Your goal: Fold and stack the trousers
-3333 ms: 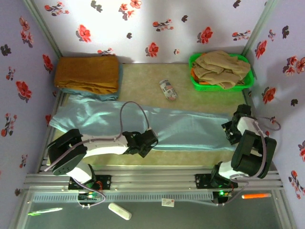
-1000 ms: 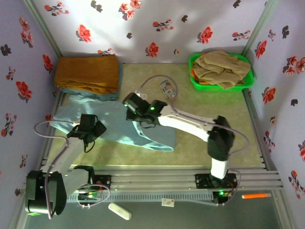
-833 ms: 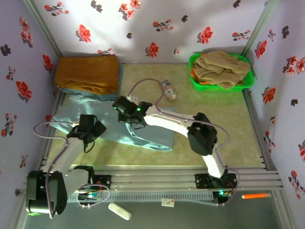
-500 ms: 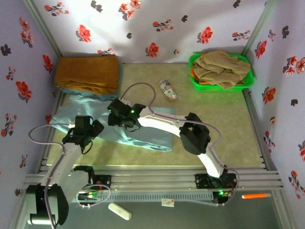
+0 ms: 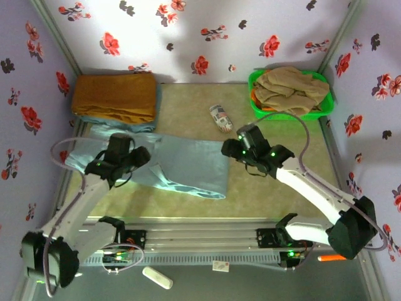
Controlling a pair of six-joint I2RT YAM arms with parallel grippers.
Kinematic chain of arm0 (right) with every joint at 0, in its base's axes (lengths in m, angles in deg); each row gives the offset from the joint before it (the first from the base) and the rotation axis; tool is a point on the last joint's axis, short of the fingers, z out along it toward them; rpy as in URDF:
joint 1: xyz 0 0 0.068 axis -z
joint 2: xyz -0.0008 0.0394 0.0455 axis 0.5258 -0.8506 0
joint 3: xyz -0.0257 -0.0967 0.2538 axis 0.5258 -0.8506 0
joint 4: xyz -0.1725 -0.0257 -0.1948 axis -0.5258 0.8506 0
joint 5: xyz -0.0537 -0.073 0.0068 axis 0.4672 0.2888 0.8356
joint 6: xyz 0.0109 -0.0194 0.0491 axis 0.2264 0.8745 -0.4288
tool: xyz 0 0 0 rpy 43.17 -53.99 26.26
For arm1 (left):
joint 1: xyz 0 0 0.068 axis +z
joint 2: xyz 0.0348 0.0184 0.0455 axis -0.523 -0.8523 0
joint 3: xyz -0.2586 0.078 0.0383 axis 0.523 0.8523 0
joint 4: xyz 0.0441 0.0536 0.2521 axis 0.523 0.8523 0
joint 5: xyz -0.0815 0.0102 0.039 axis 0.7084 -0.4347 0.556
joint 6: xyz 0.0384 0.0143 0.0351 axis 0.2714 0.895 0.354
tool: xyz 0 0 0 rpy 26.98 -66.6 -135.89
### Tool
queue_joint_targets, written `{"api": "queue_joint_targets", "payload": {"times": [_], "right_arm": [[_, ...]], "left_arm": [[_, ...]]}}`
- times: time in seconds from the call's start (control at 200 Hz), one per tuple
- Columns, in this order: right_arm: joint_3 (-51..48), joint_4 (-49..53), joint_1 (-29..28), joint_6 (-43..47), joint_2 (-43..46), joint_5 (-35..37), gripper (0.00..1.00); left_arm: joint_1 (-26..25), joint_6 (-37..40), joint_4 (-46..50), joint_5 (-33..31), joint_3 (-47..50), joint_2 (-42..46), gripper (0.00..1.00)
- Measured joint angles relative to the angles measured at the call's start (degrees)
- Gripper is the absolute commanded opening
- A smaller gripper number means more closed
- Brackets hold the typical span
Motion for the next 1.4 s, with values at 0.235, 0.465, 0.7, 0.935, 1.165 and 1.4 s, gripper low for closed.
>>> {"api": "queue_joint_targets", "payload": {"times": [0.235, 0.465, 0.7, 0.935, 1.165, 1.4], "right_arm": [[-7.7, -3.8, 2.4, 0.0, -4.5, -4.4, 0.72], [-8.3, -12.7, 2.7, 0.1, -15.8, -12.4, 0.62], [-10.3, -19.4, 2.7, 0.0, -19.8, -17.8, 0.59], [-11.7, -22.4, 2.7, -0.2, -19.8, -19.7, 0.54], [-12.1, -25.2, 2.7, -1.6, -20.8, -22.2, 0.25], [-12.4, -23.3, 3.1, -1.6, -18.2, -21.3, 0.00]], "left_arm": [[-12.7, 3.2, -4.5, 0.4, -9.6, -11.2, 0.08], [-12.9, 3.5, -10.4, 0.9, -0.8, -14.4, 0.00], [-11.2, 2.7, -13.2, 1.0, 14.5, -7.6, 0.00], [-10.2, 1.5, -12.2, 0.8, 19.4, 1.6, 0.01], [-9.5, 0.5, -10.4, 0.4, 21.2, 3.3, 0.03], [-7.3, 0.7, -3.3, 0.1, 16.5, 8.8, 0.48]]}}
